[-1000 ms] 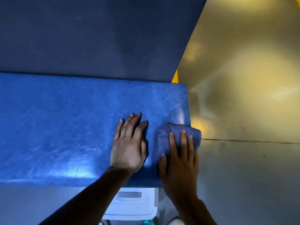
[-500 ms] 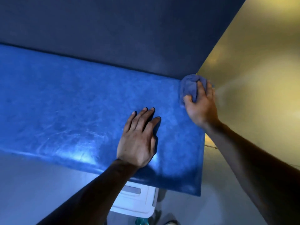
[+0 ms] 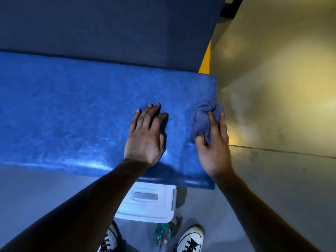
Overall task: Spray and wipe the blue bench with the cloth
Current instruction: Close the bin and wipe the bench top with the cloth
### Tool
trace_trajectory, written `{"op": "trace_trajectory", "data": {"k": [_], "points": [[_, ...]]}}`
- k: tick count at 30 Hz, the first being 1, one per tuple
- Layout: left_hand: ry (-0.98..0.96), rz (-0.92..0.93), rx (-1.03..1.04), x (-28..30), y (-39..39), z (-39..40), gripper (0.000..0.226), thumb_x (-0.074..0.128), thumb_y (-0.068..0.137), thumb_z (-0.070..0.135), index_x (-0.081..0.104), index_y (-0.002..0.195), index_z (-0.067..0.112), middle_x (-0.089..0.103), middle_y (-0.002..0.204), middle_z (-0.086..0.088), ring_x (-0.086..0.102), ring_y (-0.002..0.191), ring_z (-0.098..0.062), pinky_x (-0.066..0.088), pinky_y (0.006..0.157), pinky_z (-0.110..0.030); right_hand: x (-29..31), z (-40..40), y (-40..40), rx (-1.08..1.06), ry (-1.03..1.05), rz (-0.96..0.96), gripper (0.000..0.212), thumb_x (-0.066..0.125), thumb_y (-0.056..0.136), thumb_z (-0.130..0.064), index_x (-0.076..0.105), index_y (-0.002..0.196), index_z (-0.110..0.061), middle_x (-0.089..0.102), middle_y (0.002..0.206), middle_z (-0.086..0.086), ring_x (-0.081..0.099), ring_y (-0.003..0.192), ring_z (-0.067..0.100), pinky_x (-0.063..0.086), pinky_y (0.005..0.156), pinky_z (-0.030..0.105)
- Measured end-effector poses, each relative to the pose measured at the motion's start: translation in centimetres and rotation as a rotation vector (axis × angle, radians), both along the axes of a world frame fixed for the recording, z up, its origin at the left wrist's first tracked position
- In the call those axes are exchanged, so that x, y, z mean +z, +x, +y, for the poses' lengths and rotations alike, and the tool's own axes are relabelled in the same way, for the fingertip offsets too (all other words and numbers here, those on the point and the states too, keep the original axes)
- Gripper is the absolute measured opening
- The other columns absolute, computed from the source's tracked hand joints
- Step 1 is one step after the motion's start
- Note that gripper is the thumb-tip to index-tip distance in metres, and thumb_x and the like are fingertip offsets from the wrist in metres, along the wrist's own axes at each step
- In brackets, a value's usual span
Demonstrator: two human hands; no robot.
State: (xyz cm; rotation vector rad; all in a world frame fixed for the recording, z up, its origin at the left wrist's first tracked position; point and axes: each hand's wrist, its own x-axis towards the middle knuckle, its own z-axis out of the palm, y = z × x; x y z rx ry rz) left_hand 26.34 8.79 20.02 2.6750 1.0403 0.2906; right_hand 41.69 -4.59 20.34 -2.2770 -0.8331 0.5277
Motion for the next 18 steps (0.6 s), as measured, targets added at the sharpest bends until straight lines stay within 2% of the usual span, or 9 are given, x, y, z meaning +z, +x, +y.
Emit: {"op": "trace_trajectory", "data": {"k": [2, 4, 6, 9, 12, 14, 16, 18], "points": [[-0.009, -0.003, -0.001, 0.1, -0.1, 0.0, 0.06, 0.043, 0.084, 0.023, 0.052, 0.142, 0.012, 0.041, 0.159, -0.011, 0.031, 0.152, -0.028, 0.019, 0.127, -0.05, -0.8, -2.2, -2.4, -0.006, 0.054, -0.046, 0.069, 0.045, 0.092, -0.039, 0.033, 0.157, -0.019, 0.012, 0.17, 0.013, 0.017, 0.156, 0.029, 0.025, 0.125, 0.042], [-0.018, -0.003, -0.01, 0.1, -0.2, 0.0, 0.059, 0.042, 0.086, 0.023, 0.051, 0.142, 0.011, 0.04, 0.159, -0.011, 0.03, 0.153, -0.029, 0.018, 0.127, -0.051, -1.4, -4.2, -4.6, 0.031, -0.031, -0.126, 0.069, 0.04, 0.093, -0.04, 0.036, 0.156, -0.013, 0.011, 0.169, 0.016, 0.011, 0.157, 0.028, 0.022, 0.126, 0.043], [-0.022, -0.011, -0.02, 0.2, -0.3, -0.1, 0.058, 0.041, 0.088, 0.023, 0.05, 0.143, 0.01, 0.04, 0.159, -0.012, 0.03, 0.153, -0.03, 0.018, 0.127, -0.051, -1.2, -5.8, -6.8, 0.013, -0.076, -0.155, 0.069, 0.04, 0.094, -0.041, 0.03, 0.158, -0.02, 0.008, 0.17, 0.012, 0.008, 0.157, 0.028, 0.018, 0.127, 0.042], [-0.035, -0.034, -0.025, 0.3, -0.4, -0.1, 0.055, 0.04, 0.09, 0.022, 0.049, 0.143, 0.01, 0.041, 0.158, -0.013, 0.03, 0.153, -0.03, 0.017, 0.127, -0.051, -0.4, -7.7, -9.9, -0.052, -0.061, -0.199, 0.07, 0.047, 0.094, -0.038, 0.025, 0.159, -0.029, 0.007, 0.171, 0.005, 0.01, 0.157, 0.033, 0.023, 0.118, 0.043], [-0.076, -0.068, -0.042, 0.2, -0.6, 0.1, 0.053, 0.043, 0.091, 0.02, 0.05, 0.143, 0.009, 0.041, 0.158, -0.015, 0.03, 0.152, -0.033, 0.016, 0.127, -0.052, -0.4, -9.0, -12.3, -0.097, -0.062, -0.248, 0.071, 0.062, 0.09, -0.019, 0.037, 0.156, -0.025, 0.014, 0.17, 0.008, 0.019, 0.152, 0.038, 0.031, 0.113, 0.044], [-0.114, -0.079, -0.043, 0.5, -0.7, 0.2, 0.053, 0.04, 0.092, 0.021, 0.051, 0.142, 0.008, 0.041, 0.158, -0.016, 0.03, 0.152, -0.034, 0.016, 0.127, -0.052, 0.0, -9.3, -13.1, -0.131, -0.059, -0.234, 0.08, 0.072, 0.084, -0.002, 0.041, 0.154, -0.026, 0.022, 0.168, 0.008, 0.027, 0.147, 0.039, 0.037, 0.108, 0.041], [-0.193, -0.086, -0.029, 0.9, -1.0, 0.3, 0.053, 0.034, 0.094, 0.023, 0.054, 0.14, 0.007, 0.043, 0.157, -0.018, 0.033, 0.15, -0.036, 0.017, 0.127, -0.053, 0.4, -9.3, -13.2, -0.157, -0.026, -0.231, 0.081, 0.073, 0.08, 0.006, 0.047, 0.151, -0.024, 0.03, 0.163, 0.008, 0.035, 0.14, 0.037, 0.041, 0.104, 0.039], [-0.291, -0.147, -0.028, 1.7, -1.7, 0.0, 0.046, 0.04, 0.095, 0.019, 0.06, 0.134, 0.006, 0.047, 0.152, -0.018, 0.04, 0.145, -0.036, 0.024, 0.125, -0.051, 0.8, -9.2, -13.0, -0.181, 0.026, -0.249, 0.074, 0.071, 0.08, 0.01, 0.055, 0.146, -0.02, 0.04, 0.157, 0.01, 0.041, 0.134, 0.036, 0.043, 0.105, 0.036]]}}
